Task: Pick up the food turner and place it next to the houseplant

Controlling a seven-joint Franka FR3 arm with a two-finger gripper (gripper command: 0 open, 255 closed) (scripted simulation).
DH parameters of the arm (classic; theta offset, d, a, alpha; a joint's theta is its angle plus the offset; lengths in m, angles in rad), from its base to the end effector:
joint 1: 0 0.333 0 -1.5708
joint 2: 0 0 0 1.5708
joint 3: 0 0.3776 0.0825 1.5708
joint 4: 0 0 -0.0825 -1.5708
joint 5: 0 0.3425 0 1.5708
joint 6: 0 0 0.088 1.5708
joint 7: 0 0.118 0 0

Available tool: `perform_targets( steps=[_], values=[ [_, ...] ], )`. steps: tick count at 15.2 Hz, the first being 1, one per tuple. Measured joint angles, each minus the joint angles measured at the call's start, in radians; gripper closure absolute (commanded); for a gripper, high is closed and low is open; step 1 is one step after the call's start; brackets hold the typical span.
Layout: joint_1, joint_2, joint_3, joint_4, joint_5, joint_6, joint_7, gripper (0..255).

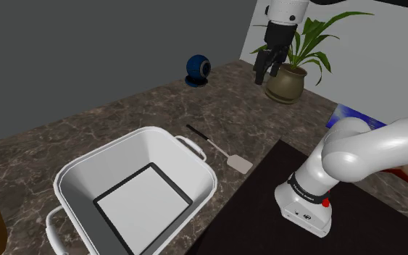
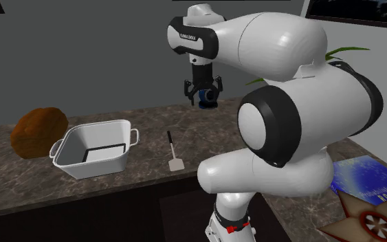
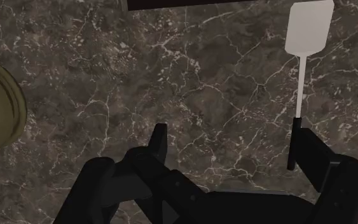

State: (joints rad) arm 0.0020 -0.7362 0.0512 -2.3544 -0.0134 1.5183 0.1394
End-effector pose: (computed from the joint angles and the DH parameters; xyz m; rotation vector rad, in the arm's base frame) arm 0.2291 0.0170 0.6080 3.0776 -0.1559 -0.1479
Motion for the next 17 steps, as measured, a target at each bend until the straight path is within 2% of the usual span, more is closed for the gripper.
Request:
perform_targets(
  steps=[2,6,11,17],
  values=[
    [0.002,-0.004,0.003,-0.016,0.004,0.016,0.003,0],
    [0.028,-0.019,0.045,-0.125,0.044,0.14,0.043,0],
    [0.068,-0.016,0.106,-0.268,0.098,0.332,0.093,0],
    [0.114,0.081,0.194,-0.371,0.159,0.589,0.155,0]
  ],
)
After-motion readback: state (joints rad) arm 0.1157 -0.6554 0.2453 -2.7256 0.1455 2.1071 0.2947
